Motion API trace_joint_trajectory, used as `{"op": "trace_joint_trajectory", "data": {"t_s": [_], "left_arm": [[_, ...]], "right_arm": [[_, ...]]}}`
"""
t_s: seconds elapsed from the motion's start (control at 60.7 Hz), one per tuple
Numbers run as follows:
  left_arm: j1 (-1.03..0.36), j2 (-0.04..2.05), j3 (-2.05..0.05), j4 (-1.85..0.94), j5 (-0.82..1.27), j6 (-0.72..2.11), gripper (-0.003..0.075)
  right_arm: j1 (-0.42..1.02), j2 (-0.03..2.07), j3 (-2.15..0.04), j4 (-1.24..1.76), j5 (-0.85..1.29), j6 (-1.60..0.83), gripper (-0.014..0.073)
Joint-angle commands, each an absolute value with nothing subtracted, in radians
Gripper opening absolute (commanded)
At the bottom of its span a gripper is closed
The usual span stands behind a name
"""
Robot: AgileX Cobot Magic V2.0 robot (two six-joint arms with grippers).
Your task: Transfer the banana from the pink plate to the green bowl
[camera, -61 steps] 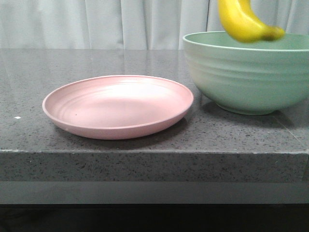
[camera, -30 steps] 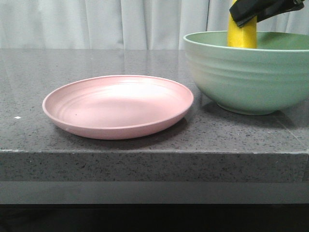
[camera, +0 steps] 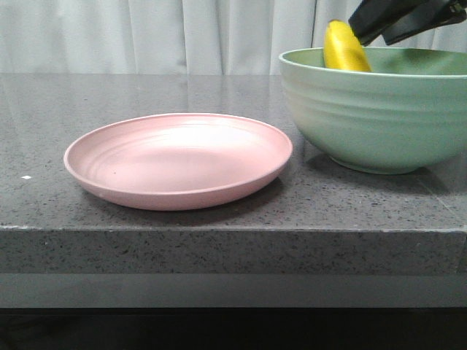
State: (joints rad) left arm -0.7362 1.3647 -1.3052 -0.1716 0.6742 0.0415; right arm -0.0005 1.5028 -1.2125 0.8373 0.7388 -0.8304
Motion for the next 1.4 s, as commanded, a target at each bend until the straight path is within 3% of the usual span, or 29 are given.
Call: {"op": "trace_joint_trajectory", "data": {"t_s": [0.0, 0.066, 0.165, 0.33, 0.396, 0.478, 0.692, 0.857, 1.121, 1.385], "left_arm": [[-0.741, 1.328, -1.34, -0.148, 0.607, 0.031, 0.055], [-0.72, 1.328, -1.34, -0.128, 0.598, 0.023, 0.0525], [-0.652, 1.328, -1.341, -0.126, 0.585, 0.0, 0.0446], [-0.501, 1.328, -1.343, -0.126, 0.588, 0.0, 0.0198], [-0.445, 1.328, -1.343, -0.126, 0.595, 0.0, 0.01], [-0.391, 1.326, -1.343, -0.126, 0.613, 0.0, -0.002], [-0.302, 1.299, -1.339, -0.126, 0.622, 0.0, -0.002], [-0.252, 1.207, -1.272, -0.126, 0.57, 0.0, -0.002], [-0.173, 0.949, -1.042, -0.105, 0.499, 0.0, -0.002], [-0.165, 0.575, -0.734, -0.086, 0.36, 0.0, -0.002]], "right_arm": [[-0.008, 1.424, -1.248, 0.793, 0.721, -0.672, 0.0445], [-0.008, 1.389, -1.25, 0.73, 0.721, -0.569, 0.04], [-0.008, 1.344, -1.269, 0.644, 0.749, -0.418, 0.0256], [-0.008, 1.316, -1.356, 0.468, 0.87, -0.245, -0.0006], [-0.008, 1.316, -1.383, 0.415, 0.914, -0.21, -0.0064], [-0.008, 1.316, -1.398, 0.356, 0.949, -0.167, -0.0058], [-0.007, 1.295, -1.395, 0.277, 0.969, -0.14, -0.0058], [0.013, 1.18, -1.341, 0.259, 0.863, -0.16, -0.0058], [0.108, 0.868, -1.036, 0.26, 0.568, -0.206, -0.0058], [0.131, 0.525, -0.665, 0.269, 0.443, -0.206, -0.0058]]}}
